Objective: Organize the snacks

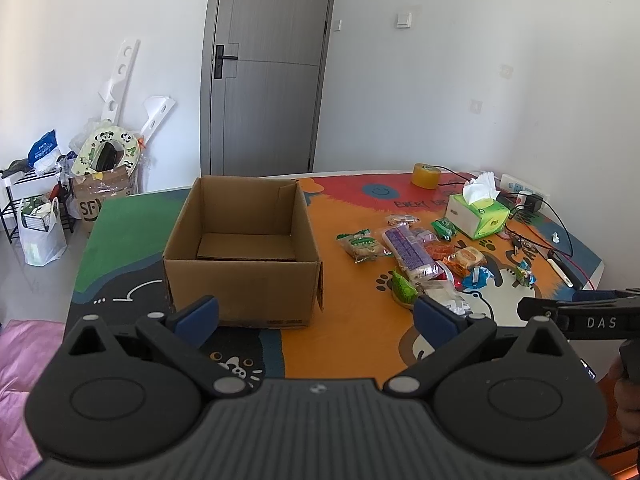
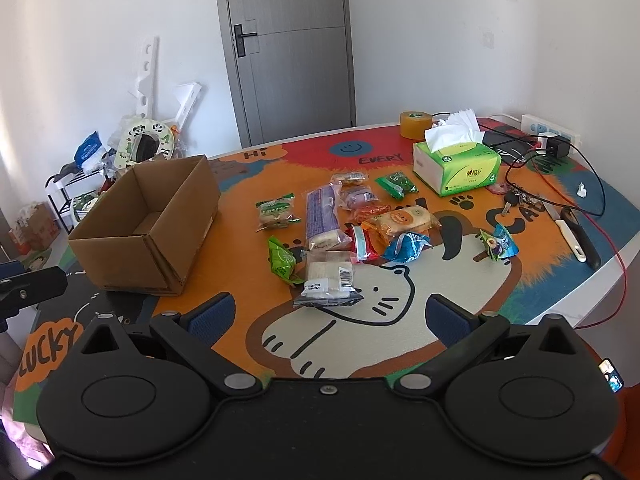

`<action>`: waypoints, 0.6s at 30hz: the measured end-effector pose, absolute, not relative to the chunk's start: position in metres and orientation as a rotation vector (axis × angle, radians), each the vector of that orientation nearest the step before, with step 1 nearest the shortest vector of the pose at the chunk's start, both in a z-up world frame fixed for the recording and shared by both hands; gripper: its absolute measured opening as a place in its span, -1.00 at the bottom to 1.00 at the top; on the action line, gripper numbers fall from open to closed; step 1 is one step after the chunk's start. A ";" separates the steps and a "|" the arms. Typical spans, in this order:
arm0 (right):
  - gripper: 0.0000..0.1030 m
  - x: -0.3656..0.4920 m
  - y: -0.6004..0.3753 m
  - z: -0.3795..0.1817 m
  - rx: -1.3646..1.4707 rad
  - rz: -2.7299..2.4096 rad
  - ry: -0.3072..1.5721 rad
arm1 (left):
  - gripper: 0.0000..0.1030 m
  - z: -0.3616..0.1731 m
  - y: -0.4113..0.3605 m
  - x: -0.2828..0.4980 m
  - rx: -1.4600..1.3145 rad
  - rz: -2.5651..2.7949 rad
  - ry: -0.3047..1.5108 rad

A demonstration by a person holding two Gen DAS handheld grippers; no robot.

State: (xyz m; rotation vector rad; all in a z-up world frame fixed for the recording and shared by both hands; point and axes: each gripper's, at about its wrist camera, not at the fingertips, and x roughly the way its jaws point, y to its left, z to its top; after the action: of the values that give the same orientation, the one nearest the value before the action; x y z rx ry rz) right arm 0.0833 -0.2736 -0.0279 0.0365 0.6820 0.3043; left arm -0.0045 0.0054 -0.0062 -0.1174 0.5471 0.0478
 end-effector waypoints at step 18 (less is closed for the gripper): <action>1.00 0.085 -0.280 -0.029 0.035 0.300 0.675 | 1.00 -0.006 0.003 -0.001 -0.111 0.040 0.548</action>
State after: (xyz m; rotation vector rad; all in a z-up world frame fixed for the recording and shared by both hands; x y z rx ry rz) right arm 0.0846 -0.2798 -0.0286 0.0350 0.6752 0.3004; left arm -0.0007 0.0030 -0.0057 -0.1109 0.5477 0.0398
